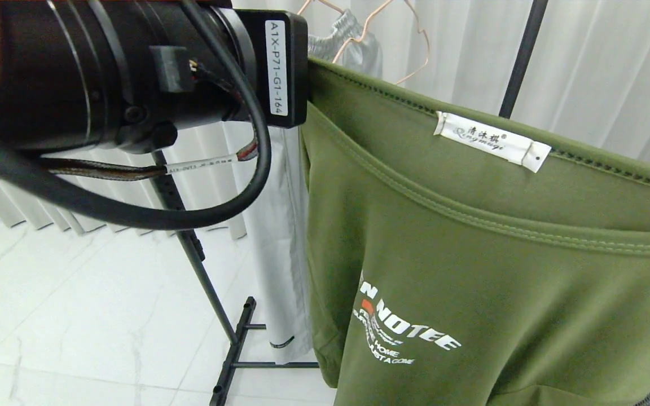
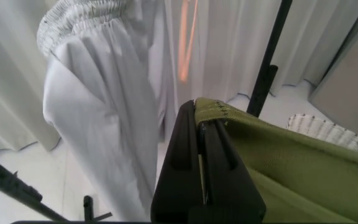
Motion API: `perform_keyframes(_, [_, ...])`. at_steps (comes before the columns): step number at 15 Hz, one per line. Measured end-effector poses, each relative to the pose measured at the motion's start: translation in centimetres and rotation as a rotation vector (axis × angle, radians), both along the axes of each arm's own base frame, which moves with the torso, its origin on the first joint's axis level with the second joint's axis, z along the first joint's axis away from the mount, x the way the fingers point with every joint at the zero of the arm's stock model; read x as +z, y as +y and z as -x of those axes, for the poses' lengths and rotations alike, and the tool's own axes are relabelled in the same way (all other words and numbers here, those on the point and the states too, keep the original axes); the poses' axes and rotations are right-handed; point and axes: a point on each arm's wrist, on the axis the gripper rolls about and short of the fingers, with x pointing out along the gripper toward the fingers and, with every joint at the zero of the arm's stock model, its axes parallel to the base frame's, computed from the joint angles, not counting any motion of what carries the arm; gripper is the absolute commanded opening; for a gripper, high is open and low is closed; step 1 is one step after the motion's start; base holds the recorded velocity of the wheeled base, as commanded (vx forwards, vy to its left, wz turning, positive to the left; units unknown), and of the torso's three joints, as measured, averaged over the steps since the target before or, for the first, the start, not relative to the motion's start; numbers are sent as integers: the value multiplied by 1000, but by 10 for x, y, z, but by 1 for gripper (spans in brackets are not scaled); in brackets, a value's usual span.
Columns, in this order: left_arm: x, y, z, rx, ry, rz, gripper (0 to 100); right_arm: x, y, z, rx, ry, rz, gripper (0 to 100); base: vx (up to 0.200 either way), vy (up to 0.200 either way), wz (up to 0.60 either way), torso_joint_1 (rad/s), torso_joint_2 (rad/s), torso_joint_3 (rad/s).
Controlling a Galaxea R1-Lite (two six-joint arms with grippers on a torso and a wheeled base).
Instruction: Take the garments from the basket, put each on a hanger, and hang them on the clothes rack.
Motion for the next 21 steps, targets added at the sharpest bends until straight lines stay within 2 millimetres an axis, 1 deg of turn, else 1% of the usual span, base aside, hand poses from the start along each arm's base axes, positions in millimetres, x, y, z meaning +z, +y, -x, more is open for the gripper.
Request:
perform_keyframes(3, [-3, 17, 16, -21, 66, -87, 0, 2, -2, -12, -142, -21, -16, 0, 0, 0, 0, 0, 0, 0])
perform_keyframes(5, [-2, 30, 31, -49, 94, -122, 0, 9, 3, -23, -209, -61, -79, 0, 0, 0, 0, 0, 0, 0])
perform_keyframes(9, [-6, 54, 67, -168, 128, -179, 0, 18, 27, -47, -243, -124, -180, 0, 0, 0, 0, 0, 0, 0])
perform_keyframes(11, [-5, 60, 84, -244, 115, -171, 0, 21, 42, -60, -246, -147, -215, 0, 0, 0, 0, 0, 0, 0])
perform_keyframes(13, [-4, 61, 100, -339, 103, -165, 0, 19, 55, -70, -246, -147, -215, 0, 0, 0, 0, 0, 0, 0])
perform_keyframes(15, [-8, 62, 107, -387, 104, -173, 0, 15, 62, -76, -246, -136, -196, 0, 0, 0, 0, 0, 0, 0])
perform_keyframes(17, [-9, 63, 109, -398, 104, -175, 0, 13, 65, -78, -246, -131, -188, 0, 0, 0, 0, 0, 0, 0])
perform_keyframes(19, [-9, 63, 110, -400, 103, -174, 0, 12, 66, -79, -250, -128, -183, 0, 0, 0, 0, 0, 0, 0])
perform_keyframes(21, [-8, 65, 104, -360, 104, -174, 0, 13, 62, -83, -277, -136, -175, 0, 0, 0, 0, 0, 0, 0])
